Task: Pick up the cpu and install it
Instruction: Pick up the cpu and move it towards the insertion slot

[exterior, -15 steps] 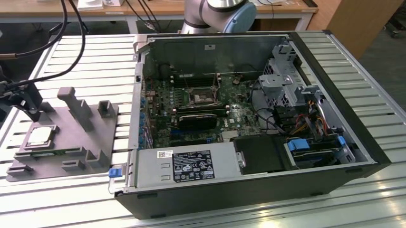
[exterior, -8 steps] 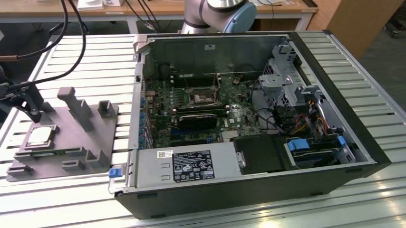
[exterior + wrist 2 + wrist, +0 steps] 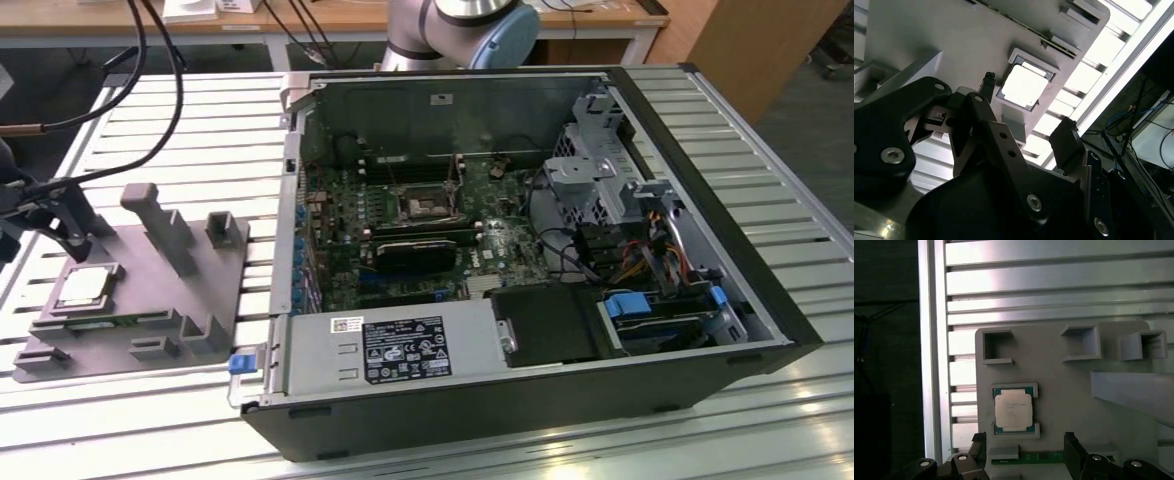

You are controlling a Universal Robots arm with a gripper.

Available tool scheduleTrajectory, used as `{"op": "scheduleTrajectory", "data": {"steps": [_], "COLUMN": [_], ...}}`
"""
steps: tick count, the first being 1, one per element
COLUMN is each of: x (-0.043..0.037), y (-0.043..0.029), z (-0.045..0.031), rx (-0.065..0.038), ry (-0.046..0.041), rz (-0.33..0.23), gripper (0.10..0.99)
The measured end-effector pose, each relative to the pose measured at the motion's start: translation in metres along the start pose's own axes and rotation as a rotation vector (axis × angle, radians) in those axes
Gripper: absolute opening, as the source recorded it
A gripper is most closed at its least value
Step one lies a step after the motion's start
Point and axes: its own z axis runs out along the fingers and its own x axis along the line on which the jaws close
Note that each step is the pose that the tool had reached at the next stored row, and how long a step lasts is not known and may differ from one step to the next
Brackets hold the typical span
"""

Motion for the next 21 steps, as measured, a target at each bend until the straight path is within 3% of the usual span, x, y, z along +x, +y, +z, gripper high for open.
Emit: {"op": "scheduleTrajectory", "data": {"steps": [11,16,18,19,21], "x": [-0.0006,0.0011,0.002,0.0023,0.0027], "y": [-0.0033,-0.0039,-0.0041,-0.0041,-0.0038], "z": [0.016,0.024,0.0274,0.0291,0.0324], "rx": [0.0,0.002,0.002,0.002,0.002], "ry": [0.0004,0.0023,0.0026,0.0025,0.0026], "rz": [-0.003,-0.04,-0.05,-0.05,-0.05], "gripper": [0.718,0.718,0.729,0.788,0.788]}}
